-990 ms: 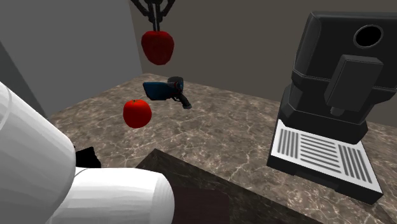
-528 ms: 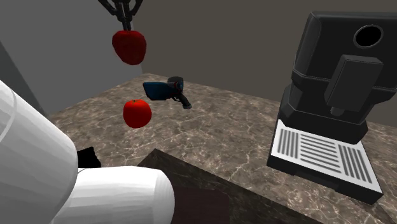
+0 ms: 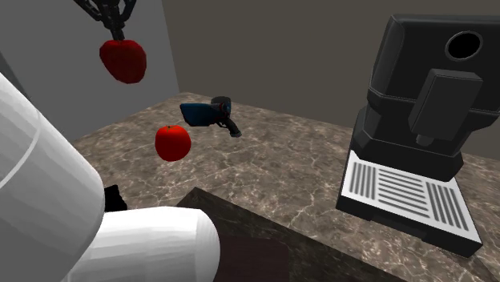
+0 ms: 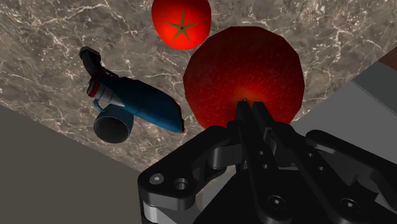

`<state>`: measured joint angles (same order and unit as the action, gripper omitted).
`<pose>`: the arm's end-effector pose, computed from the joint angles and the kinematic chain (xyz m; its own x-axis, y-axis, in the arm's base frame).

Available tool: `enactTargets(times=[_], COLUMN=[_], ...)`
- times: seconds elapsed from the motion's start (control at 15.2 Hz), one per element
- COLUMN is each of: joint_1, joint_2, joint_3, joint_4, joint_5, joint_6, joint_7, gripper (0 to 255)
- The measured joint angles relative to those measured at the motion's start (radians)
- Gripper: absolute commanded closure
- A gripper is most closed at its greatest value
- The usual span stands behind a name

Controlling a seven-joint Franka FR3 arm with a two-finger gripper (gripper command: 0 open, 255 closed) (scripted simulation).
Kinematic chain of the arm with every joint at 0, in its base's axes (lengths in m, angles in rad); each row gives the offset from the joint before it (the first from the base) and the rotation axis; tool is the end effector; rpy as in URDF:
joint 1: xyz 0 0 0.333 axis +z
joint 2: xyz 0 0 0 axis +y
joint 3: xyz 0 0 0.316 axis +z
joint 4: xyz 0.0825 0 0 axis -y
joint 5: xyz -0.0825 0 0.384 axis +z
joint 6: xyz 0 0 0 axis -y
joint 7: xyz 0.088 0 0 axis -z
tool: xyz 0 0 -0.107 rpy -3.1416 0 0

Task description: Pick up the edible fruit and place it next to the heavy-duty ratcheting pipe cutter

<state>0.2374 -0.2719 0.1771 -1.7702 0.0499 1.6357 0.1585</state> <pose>0.4274 0.2079 0.6733 0.9603 0.2465 0.1308 0.2516 -0.9675 -0.0234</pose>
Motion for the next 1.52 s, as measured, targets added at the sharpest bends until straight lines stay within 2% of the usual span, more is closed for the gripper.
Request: enactTargets(times=[0.73, 0.99, 1.32, 1.45, 1.52], joint_1=[0.100, 0.155, 0.257, 0.316, 0.369], joint_2=[0.191, 0.318, 0.483, 0.575, 0.646], joint_3=[0.187, 0.250, 0.307, 0.320, 0.325], joint_4=[0.205, 0.357, 0.544, 0.672, 0.770], joint_5=[-0.057, -0.119, -0.215, -0.267, -0.307], joint_6=[-0.017, -0.057, -0.105, -0.155, -0.187], joint_7=[0.290, 0.402, 0.534, 0.578, 0.607], gripper=[255, 255, 255, 255, 255])
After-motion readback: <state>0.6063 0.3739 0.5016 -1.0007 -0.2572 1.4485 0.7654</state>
